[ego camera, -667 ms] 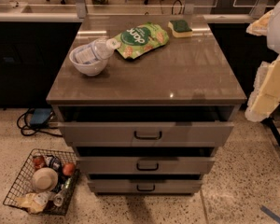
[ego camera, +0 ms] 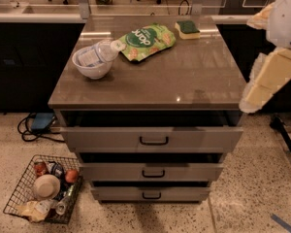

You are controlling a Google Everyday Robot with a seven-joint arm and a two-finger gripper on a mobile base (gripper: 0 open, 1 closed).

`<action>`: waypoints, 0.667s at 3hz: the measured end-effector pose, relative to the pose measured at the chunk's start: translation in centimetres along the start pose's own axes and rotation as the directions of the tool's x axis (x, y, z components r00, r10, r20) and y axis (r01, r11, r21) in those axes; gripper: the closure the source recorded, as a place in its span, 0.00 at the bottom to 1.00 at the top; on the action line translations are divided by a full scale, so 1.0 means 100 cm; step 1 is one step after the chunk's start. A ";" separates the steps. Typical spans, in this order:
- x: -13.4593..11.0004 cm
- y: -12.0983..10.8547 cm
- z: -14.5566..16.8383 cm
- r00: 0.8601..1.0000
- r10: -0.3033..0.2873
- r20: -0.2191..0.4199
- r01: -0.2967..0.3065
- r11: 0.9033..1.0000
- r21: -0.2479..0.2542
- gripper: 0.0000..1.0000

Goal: Pick blue plastic bottle from white bowl and place on counter

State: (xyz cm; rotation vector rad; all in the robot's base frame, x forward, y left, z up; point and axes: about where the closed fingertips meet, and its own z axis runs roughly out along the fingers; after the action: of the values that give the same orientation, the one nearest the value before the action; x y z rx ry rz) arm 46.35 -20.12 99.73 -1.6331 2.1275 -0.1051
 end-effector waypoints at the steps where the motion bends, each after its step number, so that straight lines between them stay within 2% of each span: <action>1: -0.048 -0.049 0.018 0.979 0.046 0.197 -0.057 0.997 0.051 0.00; 2: -0.083 -0.083 0.026 0.934 0.103 0.341 -0.136 0.988 0.076 0.00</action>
Offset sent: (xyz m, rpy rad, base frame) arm 0.1502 0.0799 0.0512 0.5231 -0.2538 -0.0679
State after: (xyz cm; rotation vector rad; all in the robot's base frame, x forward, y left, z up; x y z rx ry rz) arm 56.43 -14.33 102.69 -1.3506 1.9192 0.1005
